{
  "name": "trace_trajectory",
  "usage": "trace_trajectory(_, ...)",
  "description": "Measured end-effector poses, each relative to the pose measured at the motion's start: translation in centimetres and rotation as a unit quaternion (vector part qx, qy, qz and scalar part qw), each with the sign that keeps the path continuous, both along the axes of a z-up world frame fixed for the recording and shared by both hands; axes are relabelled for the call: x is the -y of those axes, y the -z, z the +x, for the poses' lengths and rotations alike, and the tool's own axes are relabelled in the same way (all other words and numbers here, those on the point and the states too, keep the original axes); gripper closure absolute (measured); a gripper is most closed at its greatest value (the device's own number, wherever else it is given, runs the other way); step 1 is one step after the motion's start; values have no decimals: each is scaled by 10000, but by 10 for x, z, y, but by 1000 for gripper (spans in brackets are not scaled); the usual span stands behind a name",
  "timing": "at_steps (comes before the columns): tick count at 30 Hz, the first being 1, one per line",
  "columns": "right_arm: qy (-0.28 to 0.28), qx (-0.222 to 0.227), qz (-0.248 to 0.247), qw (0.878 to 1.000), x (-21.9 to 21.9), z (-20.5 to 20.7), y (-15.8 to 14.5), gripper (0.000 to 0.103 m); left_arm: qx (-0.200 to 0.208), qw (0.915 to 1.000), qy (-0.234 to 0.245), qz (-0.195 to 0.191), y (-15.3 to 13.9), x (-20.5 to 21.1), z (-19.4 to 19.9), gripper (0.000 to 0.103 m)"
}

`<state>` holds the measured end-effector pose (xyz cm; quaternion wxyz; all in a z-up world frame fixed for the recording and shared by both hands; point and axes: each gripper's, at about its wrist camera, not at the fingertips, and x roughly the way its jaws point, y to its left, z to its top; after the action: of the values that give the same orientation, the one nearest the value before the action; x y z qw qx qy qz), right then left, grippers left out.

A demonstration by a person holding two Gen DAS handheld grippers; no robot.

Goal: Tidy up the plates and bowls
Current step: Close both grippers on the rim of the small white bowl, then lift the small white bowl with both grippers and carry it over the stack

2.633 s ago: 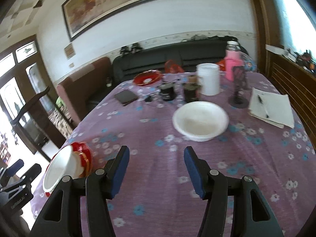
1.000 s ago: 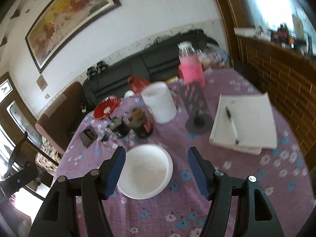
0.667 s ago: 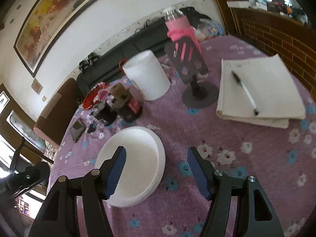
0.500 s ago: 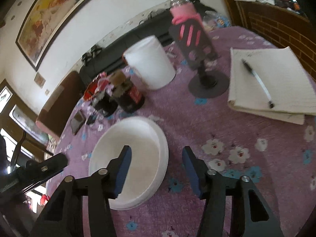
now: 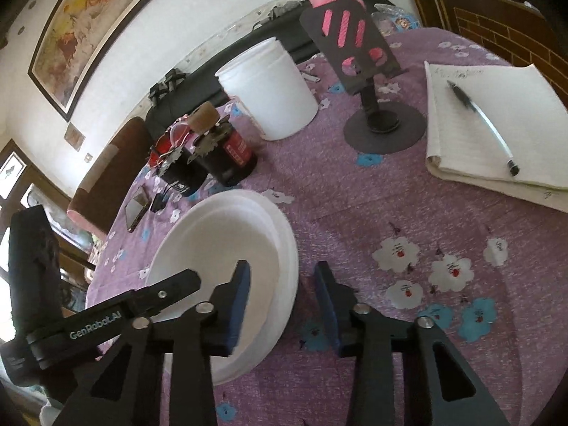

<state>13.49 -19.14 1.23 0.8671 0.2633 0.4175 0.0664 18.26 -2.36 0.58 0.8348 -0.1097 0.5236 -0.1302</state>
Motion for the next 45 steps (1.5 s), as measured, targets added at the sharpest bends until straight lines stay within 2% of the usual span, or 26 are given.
trace_trajectory(4,-17,-25,67,10000,-1,2,4,79,-42,10000,51,43,2,3,3,75)
trace_trajectory(7,-12,-32,110,9999,-1,1,4,79,-174,9998,22,-46,5,1,6,87)
trace_trajectory(10,-38,-22,109,9999,-3,1,3,79,-159,9999,55,-41,3,2,5,92)
trace_trajectory(23,-266,118,28,9996,-16,-7,-11,84,468,9974,84,549,-33,3,-23,92)
trace_trajectory(32,-588,157,-37,9981,-45,-20,-21,85,614,9958,-122,666,-50,-24,-60,92)
trace_trajectory(45,-957,273,-351,9944,-90,-85,-50,85,813,9931,-413,740,-71,-65,-134,91)
